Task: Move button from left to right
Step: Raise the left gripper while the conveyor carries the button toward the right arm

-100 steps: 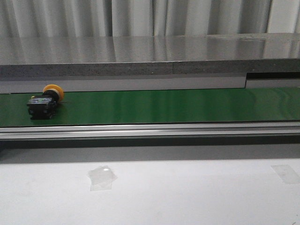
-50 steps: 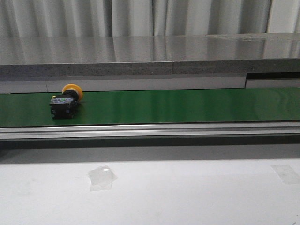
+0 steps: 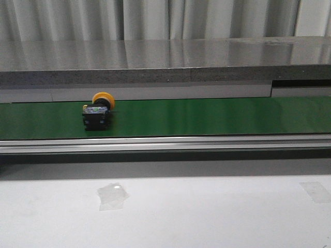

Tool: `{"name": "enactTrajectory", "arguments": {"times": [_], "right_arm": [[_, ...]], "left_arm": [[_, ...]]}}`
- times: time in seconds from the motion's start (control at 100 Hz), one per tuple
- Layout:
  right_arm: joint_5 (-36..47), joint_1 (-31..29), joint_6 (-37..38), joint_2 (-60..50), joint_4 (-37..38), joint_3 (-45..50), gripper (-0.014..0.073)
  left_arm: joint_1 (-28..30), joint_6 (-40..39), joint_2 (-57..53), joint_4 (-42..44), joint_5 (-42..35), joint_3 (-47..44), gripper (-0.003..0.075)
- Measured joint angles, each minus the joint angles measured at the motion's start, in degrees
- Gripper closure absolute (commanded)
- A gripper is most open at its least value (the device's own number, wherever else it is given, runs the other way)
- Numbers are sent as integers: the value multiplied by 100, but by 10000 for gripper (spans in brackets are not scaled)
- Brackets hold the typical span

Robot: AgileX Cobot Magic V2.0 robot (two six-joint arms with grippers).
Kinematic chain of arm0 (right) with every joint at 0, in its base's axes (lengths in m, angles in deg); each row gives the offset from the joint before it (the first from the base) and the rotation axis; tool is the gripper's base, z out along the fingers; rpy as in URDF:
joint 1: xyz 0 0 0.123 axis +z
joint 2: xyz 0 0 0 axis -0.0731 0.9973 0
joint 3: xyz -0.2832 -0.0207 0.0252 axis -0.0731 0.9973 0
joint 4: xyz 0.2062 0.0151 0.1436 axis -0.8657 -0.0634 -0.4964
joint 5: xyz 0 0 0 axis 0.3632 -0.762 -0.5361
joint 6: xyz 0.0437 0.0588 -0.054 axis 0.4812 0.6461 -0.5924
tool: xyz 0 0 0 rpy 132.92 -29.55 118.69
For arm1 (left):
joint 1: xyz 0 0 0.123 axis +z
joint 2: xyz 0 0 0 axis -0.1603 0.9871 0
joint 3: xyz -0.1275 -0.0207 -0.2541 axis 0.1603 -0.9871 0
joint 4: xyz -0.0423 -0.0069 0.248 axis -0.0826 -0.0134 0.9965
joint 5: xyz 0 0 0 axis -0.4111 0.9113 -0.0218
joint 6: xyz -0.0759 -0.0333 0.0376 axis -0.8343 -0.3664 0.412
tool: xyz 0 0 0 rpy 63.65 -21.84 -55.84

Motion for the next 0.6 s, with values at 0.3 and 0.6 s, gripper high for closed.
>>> {"name": "enactTrajectory", "arguments": {"times": [0.3,0.6], "right_arm": [[669,0,0,0,-35,-48,662],[-401,0,0,619,-35,-1560,662]], "left_arm": [[0,0,0,0,0,0,740],[0,0,0,0,-9,0,740]]}}
